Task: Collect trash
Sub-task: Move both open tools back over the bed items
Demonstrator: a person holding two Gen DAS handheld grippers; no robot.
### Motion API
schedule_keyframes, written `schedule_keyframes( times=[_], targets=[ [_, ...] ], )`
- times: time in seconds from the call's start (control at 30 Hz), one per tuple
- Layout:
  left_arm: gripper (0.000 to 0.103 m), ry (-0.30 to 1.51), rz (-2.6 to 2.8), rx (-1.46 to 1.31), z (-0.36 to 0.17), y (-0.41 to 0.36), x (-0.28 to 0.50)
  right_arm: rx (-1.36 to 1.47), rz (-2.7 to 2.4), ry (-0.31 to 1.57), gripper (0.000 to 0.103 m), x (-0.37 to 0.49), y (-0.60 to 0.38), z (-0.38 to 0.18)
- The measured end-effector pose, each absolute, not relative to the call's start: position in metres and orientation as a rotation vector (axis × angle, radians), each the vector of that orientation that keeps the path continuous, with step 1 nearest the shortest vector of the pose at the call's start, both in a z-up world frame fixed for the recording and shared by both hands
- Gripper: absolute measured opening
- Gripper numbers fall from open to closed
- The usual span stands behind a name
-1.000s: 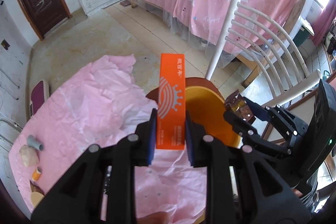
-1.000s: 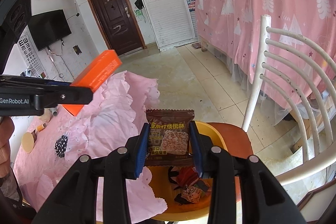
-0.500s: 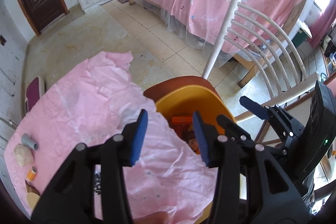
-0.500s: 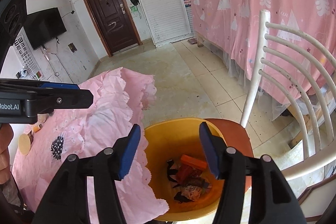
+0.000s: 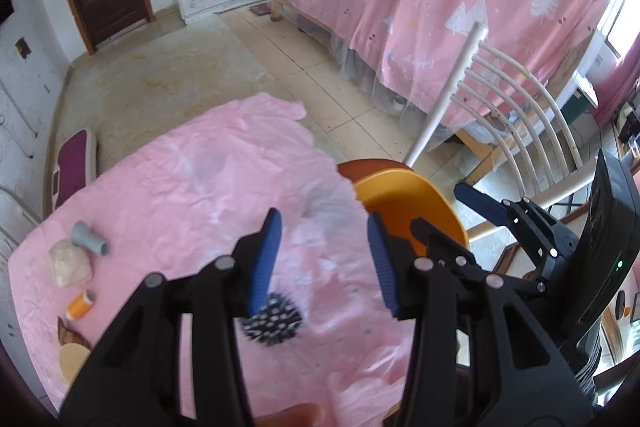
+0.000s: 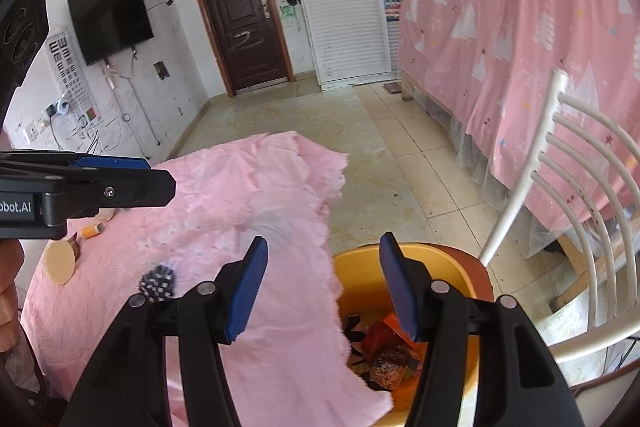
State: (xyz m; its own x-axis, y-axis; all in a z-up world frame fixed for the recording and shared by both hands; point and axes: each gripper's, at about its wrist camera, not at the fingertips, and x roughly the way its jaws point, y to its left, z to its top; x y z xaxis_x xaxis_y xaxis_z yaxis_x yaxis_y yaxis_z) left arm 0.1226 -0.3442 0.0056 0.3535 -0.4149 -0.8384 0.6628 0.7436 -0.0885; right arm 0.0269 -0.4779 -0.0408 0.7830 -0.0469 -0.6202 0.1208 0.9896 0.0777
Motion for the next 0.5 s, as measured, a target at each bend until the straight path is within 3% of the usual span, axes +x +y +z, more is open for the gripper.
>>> schedule_keyframes(
  times=[0.5],
  targets=[
    [0.042,0.951,-0.559,0.151,0.024,-0.223,0.158,-0.003,0.017,0.684,0.048,0.065,-0.381,-0.029]
  ],
)
